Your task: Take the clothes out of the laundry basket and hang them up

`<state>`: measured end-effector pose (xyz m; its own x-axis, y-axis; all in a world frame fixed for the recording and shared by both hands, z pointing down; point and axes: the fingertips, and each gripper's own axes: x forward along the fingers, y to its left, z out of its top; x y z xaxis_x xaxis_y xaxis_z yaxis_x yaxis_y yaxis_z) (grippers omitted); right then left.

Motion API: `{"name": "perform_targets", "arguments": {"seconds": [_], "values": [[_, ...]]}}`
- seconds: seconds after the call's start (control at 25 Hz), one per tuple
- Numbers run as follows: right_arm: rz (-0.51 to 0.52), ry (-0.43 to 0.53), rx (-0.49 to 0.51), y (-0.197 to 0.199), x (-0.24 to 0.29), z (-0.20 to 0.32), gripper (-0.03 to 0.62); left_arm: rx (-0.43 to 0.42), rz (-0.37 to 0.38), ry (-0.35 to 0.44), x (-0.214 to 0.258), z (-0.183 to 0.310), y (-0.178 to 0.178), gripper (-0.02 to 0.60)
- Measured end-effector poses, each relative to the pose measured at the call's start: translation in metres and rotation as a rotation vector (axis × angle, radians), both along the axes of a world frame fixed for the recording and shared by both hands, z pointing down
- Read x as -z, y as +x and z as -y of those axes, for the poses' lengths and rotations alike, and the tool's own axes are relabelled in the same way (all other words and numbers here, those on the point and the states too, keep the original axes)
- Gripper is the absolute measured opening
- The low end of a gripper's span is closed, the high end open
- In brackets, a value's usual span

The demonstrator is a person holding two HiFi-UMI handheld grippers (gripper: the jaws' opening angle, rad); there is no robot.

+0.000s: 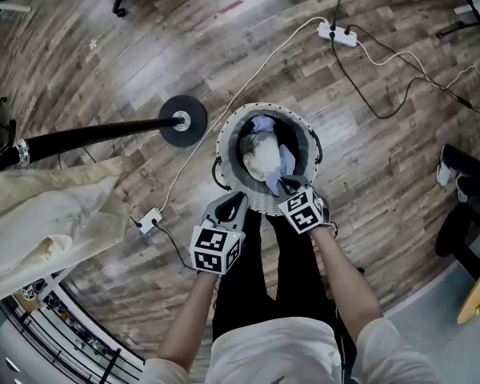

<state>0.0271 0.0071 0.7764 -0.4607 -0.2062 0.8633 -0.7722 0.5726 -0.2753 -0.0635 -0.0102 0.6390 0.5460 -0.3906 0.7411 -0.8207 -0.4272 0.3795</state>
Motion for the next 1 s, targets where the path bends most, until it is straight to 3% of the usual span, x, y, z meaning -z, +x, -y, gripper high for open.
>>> {"name": "perform_targets", "arguments": {"seconds": [0.4, 1.0], "values": [[0.122, 0.157, -0.037, -0.014, 0.12, 0.034, 0.021, 0.073, -0.009, 0.081, 0.071, -0.019, -0.005, 0.035], [0.355, 0.471, 0.037, -0.043, 0.346, 0.077, 0.021, 0.208, 0.002, 0.269, 0.158, -0.007, -0.046, 0.035]]}}
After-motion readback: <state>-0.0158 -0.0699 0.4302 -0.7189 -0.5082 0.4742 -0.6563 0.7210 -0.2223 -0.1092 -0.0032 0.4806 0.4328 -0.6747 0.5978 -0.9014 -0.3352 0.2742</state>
